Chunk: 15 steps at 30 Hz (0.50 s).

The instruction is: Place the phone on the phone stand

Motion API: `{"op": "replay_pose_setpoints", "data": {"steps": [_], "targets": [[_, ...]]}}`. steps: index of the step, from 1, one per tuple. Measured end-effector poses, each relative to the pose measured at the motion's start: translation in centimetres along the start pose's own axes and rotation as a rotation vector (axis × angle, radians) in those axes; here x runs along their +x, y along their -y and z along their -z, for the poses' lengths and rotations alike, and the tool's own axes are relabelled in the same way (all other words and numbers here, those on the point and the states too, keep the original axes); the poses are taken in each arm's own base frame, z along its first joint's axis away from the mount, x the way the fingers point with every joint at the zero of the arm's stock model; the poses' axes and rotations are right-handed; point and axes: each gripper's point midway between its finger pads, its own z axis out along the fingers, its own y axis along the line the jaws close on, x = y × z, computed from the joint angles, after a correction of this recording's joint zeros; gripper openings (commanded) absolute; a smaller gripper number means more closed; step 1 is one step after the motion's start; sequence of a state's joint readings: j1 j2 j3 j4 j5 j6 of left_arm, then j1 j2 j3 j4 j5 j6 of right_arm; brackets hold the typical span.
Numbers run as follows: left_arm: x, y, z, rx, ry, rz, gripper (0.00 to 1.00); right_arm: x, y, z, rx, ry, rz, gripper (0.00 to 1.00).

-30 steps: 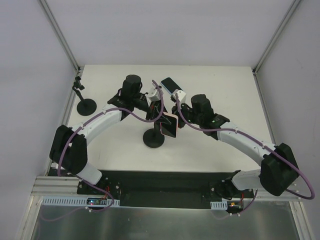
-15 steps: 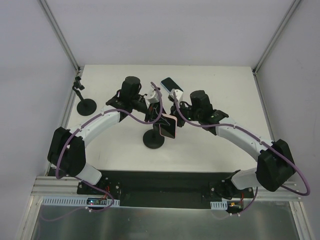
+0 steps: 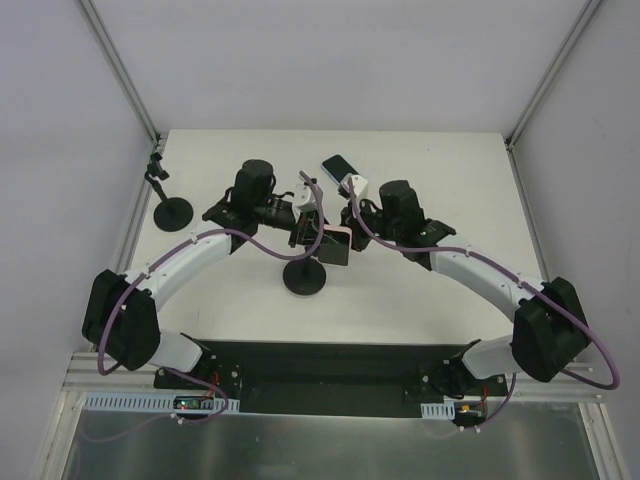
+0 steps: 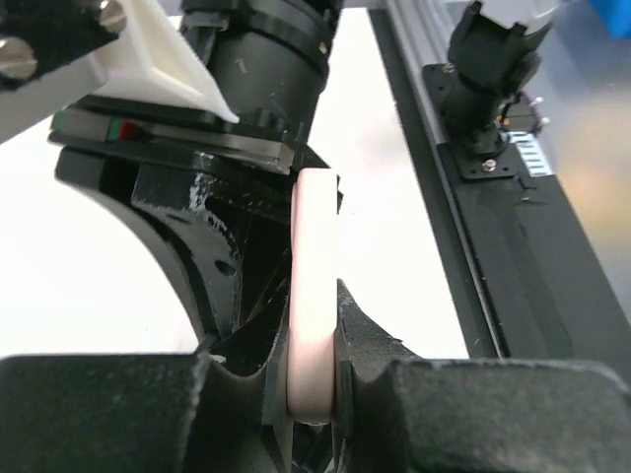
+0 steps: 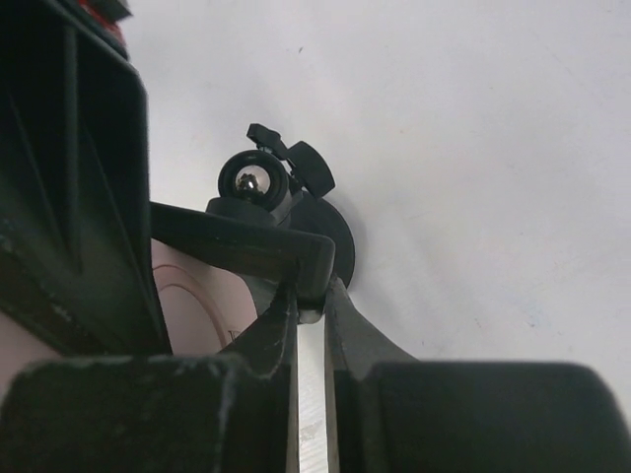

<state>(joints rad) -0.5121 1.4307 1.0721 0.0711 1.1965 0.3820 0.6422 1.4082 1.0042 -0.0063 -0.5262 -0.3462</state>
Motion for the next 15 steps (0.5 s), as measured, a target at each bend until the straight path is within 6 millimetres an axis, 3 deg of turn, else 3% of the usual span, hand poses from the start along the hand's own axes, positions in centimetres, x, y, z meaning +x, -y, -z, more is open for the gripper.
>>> {"op": "replay_pose_setpoints", "data": {"steps": [5,9,13,15], "targets": [[1.0,-1.0,0.2,-0.225,-0.066,0.024,0.00,0.4,1.1,0.6,0.142,0.065,-0.030,0.00],[1.6,-1.8,1.4,-0.544,-0.129,0.094,0.00,0.1,1.6,1.4,0.316,0.127,-0.072,0.00],[2.8,-0.5,3.0,-0.766,-0.124,0.124,0.00,0.7,-0.2,0.9,0.456,0.189,-0.125,0.00],[3.4,-0.8,4.9,-0.921,-0.066,0.208,0.00,1.0,-1.5,0.8,0.522,0.234,-0.109,0.00]]}}
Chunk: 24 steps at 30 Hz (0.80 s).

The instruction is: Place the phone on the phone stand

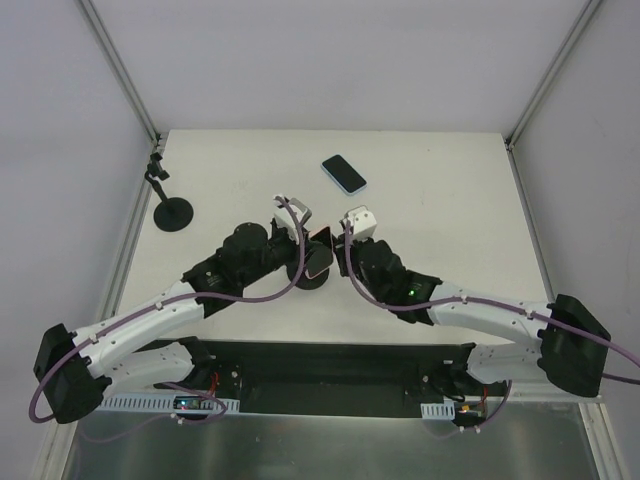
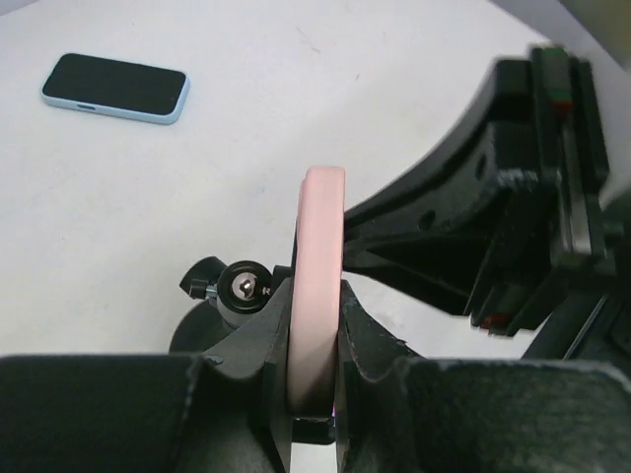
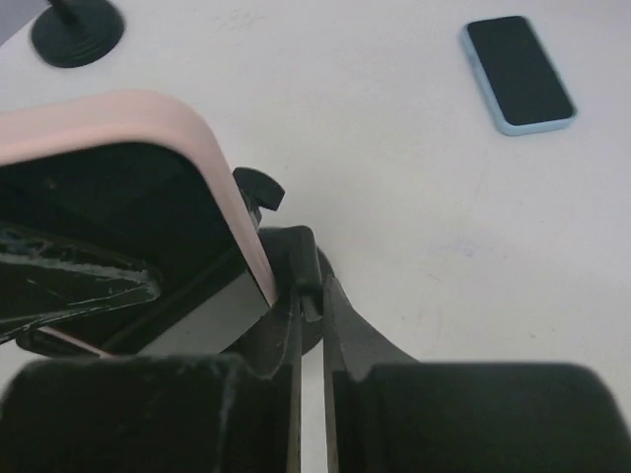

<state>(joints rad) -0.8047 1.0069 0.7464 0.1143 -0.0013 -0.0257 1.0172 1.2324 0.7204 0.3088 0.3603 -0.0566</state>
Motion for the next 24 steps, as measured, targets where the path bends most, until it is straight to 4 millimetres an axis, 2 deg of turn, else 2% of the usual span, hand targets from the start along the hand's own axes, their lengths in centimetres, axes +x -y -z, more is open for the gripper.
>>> {"op": "replay_pose_setpoints", "data": {"steps": [3,7,12,13,15,16,17,19,20,22,24], "targets": [[-0.4,0.1,-0.4,-0.076,0.047,0.097,0.00,-0.5,0.3,0.8,0.132,0.073,0.012,0.00],[-0.8,0.6,-1.8,-0.082,0.096,0.152,0.00,-0.8,1.8,1.9,0.307,0.119,0.063,0.00],[-1.4,0.8,-2.4,-0.083,0.127,0.194,0.00,-1.4,2.1,3.0,0.405,0.158,0.109,0.00],[-2.0,-0.6,-2.4,-0.159,0.165,0.205,0.00,-1.9,1.2,3.5,0.392,0.175,0.103,0.09],[-2.4,-4.0,-2.0,-0.297,0.208,0.227,0.00,-3.3,-1.3,4.4,0.318,0.212,0.072,0.44],[-2.3,-5.4,-1.7,-0.357,0.215,0.225,0.00,-4.0,-2.3,4.8,0.278,0.234,0.052,0.67],[-2.0,-6.5,-1.5,-0.401,0.212,0.217,0.00,-4.6,-2.9,5.2,0.246,0.252,0.040,0.75],[-1.1,-8.5,-0.9,-0.489,0.192,0.182,0.00,-5.5,-2.8,6.0,0.211,0.279,0.030,0.84],[-1.1,-9.2,-0.4,-0.520,0.190,0.172,0.00,-6.0,-2.3,6.5,0.203,0.292,0.031,0.85],[-1.0,-9.3,0.2,-0.525,0.181,0.161,0.00,-6.7,-1.1,7.4,0.182,0.316,0.020,0.86],[-0.9,-8.6,0.4,-0.482,0.165,0.141,0.00,-7.5,0.7,7.5,0.163,0.337,0.001,0.88]]}}
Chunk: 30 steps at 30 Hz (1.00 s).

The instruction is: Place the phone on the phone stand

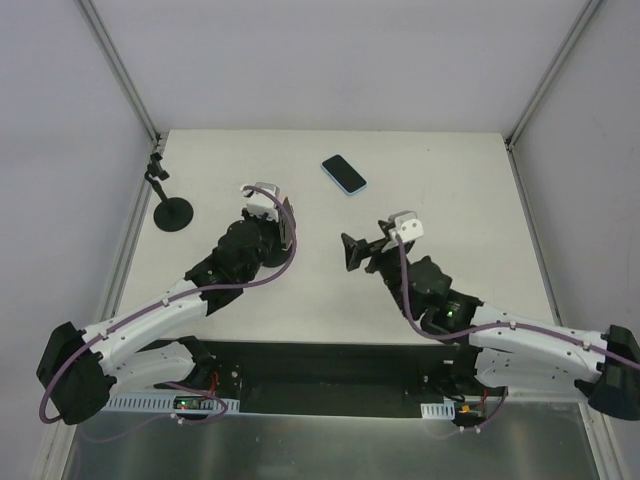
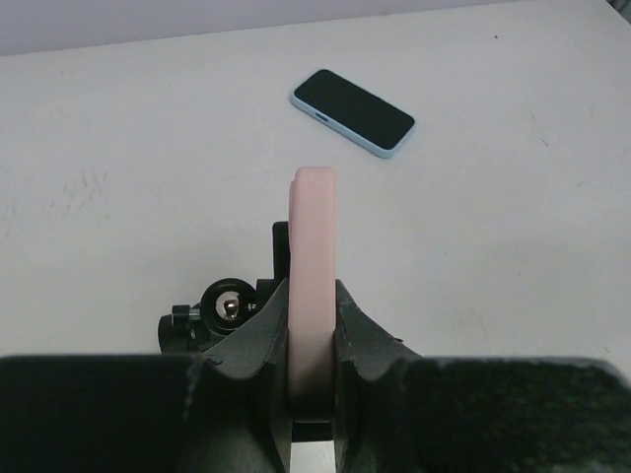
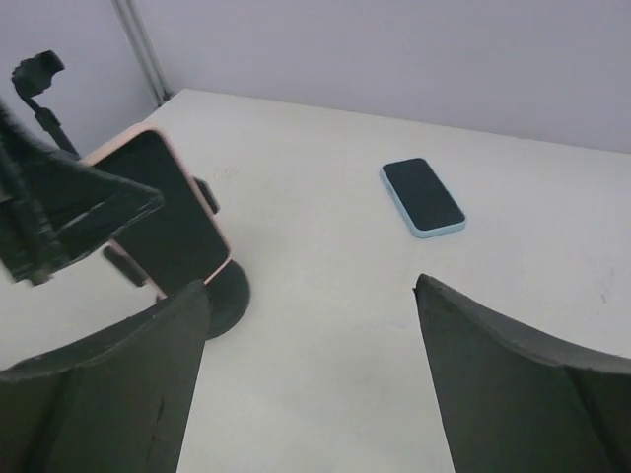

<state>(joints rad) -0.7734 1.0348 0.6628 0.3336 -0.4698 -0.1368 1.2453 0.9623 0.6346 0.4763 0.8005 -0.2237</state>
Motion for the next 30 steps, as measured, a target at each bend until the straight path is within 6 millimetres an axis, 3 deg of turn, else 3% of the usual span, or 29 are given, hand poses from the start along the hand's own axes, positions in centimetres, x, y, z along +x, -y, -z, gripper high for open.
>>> {"op": "replay_pose_setpoints", "data": {"steps": [3,5,8,12,19,22,25,28,30], "targets": [[0.3,0.9,1.1,0.087,-0.025,-0.035,0.00,-0.1,2.8,-1.4,-0.042,0.010,-0.007,0.94],[0.5,1.7,2.1,0.164,-0.040,-0.063,0.00,1.3,2.9,-2.0,-0.122,-0.028,0.017,0.94],[1.0,4.3,4.3,0.372,-0.070,-0.128,0.00,4.4,0.7,-2.0,-0.300,-0.135,0.064,0.94],[2.0,8.0,7.9,0.673,-0.116,-0.178,0.00,7.9,-2.5,-0.4,-0.538,-0.256,0.093,0.93],[2.8,11.9,11.9,1.025,-0.209,-0.187,0.00,9.0,-6.0,3.3,-0.859,-0.317,0.134,0.83],[2.9,12.8,12.5,1.102,-0.223,-0.195,0.00,9.1,-6.8,4.0,-0.942,-0.342,0.138,0.70],[3.0,13.1,12.9,1.147,-0.222,-0.207,0.00,9.6,-7.5,3.8,-0.981,-0.364,0.139,0.44],[2.9,12.8,12.7,1.136,-0.213,-0.216,0.00,9.9,-7.6,3.4,-0.989,-0.396,0.111,0.00],[2.8,12.4,12.3,1.119,-0.202,-0.223,0.00,10.0,-7.7,3.1,-1.003,-0.395,0.128,0.00]]}}
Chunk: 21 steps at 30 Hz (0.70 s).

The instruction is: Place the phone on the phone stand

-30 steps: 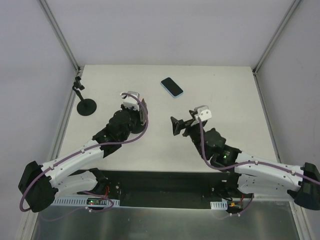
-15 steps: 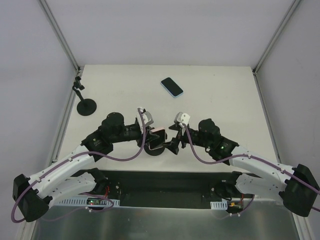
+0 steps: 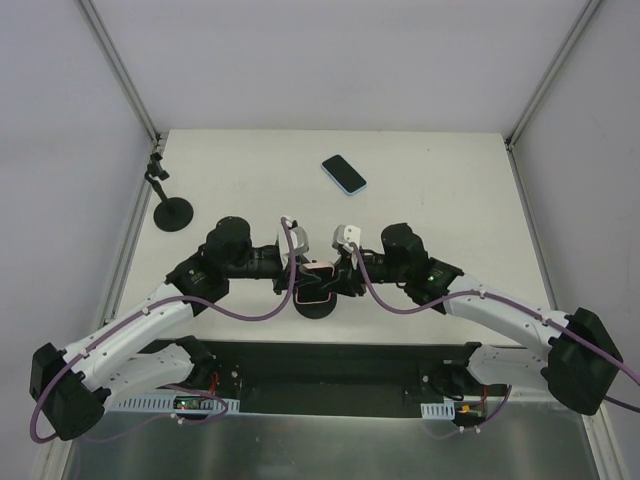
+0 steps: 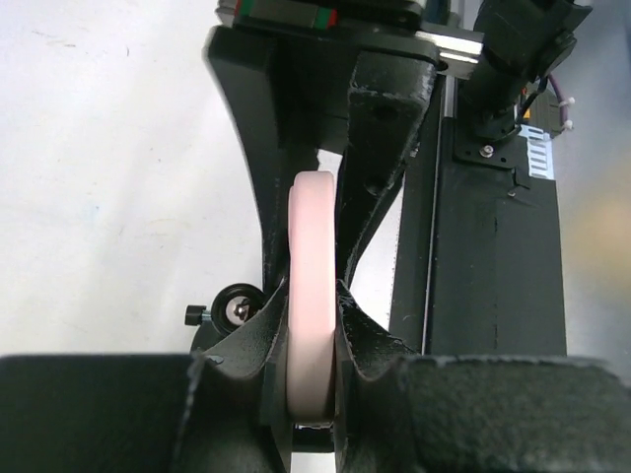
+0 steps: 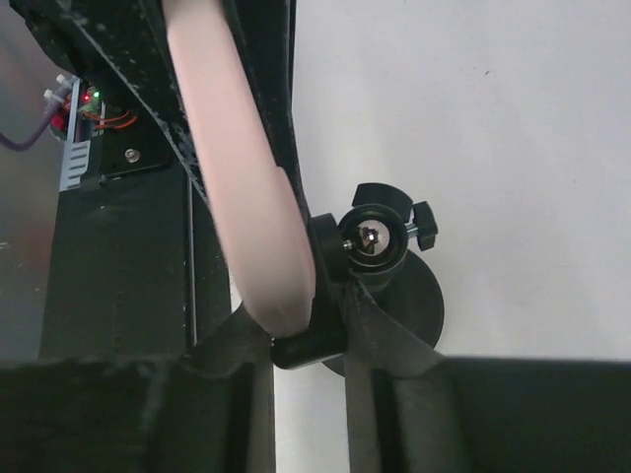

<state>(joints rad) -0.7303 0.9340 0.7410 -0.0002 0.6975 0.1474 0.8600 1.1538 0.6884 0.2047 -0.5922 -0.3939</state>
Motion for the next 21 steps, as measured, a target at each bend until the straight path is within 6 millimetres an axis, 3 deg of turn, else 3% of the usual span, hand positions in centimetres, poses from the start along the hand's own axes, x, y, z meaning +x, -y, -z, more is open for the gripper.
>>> {"op": "replay_pose_setpoints", "data": {"steps": [10,11,12,14,15,17,18,21], "targets": [[0.1,-0.8,0.3,-0.083,0.101,-0.086,0.00,-0.4,0.6,-0.5,0.108,0.023,-0.092,0.00],[0.1,-0.8,0.3,-0.082,0.104,-0.086,0.04,-0.4,0.6,-0.5,0.115,0.024,-0.101,0.00],[0.1,-0.8,0.3,-0.086,0.106,-0.083,0.42,-0.4,0.6,-0.6,0.119,0.027,-0.104,0.00],[0.1,-1.0,0.3,-0.101,0.106,-0.071,0.72,-0.4,0.6,-0.5,0.129,0.034,-0.106,0.00],[-0.3,-1.4,0.3,-0.127,0.112,-0.064,0.81,-0.5,0.7,-0.6,0.148,0.047,-0.118,0.00],[-1.2,-2.0,0.3,-0.170,0.120,-0.051,0.84,-0.6,1.2,-0.5,0.186,0.063,-0.130,0.00],[-1.8,-2.2,0.5,-0.190,0.124,-0.034,0.91,-0.6,1.5,-0.3,0.211,0.070,-0.133,0.00],[-4.7,-3.1,2.0,-0.291,0.178,-0.015,0.93,-0.3,3.0,1.2,0.329,0.086,-0.149,0.00]]}}
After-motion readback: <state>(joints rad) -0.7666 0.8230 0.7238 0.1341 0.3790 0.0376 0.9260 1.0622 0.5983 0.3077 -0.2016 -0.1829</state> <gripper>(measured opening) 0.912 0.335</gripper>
